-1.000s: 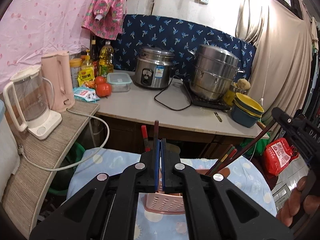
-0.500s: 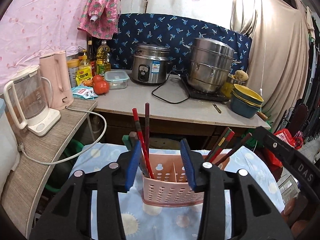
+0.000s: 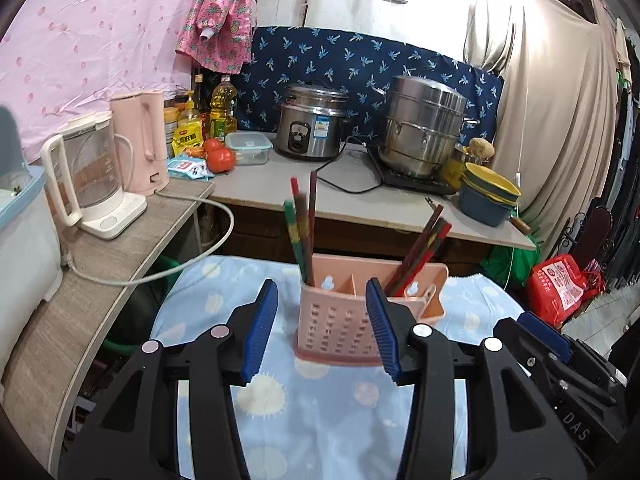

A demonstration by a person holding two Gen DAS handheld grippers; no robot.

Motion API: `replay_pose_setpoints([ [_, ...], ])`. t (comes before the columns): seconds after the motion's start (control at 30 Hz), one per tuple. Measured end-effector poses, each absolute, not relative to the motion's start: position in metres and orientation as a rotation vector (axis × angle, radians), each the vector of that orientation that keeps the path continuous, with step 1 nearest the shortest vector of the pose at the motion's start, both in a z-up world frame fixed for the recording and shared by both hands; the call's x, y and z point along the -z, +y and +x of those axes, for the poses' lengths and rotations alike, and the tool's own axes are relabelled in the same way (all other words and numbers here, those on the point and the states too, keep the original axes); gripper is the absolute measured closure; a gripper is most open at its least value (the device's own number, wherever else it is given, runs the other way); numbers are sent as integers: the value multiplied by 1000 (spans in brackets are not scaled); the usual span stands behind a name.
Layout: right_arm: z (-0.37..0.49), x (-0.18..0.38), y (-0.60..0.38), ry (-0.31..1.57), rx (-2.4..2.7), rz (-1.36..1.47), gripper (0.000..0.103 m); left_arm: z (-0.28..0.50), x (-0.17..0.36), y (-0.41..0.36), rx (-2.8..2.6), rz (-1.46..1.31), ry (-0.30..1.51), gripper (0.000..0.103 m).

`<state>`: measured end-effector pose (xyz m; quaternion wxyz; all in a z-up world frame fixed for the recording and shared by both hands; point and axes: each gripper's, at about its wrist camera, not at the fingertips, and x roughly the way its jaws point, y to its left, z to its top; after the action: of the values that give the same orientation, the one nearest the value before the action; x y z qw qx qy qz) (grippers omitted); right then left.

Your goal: Organize utensils

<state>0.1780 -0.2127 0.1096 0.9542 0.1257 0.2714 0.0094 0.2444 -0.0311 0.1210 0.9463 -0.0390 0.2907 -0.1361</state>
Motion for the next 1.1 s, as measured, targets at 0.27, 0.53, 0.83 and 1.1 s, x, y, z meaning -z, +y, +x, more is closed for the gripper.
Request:
replay_pose_setpoints([
  [0.27,143,-92,-203,616,-13,250,62,210,-105,-23,263,-74,636,59],
  [0.53,117,-84,-193,652,7,213,55,177,-98,-25,223,-32,648,43],
  [0.83,93,-83,-187,665,39,186,40,148,-91,-30,184,27,654,24],
  [1.1,78,-82,-188,672,83,169,29,136,-87,-29,161,49,670,13],
])
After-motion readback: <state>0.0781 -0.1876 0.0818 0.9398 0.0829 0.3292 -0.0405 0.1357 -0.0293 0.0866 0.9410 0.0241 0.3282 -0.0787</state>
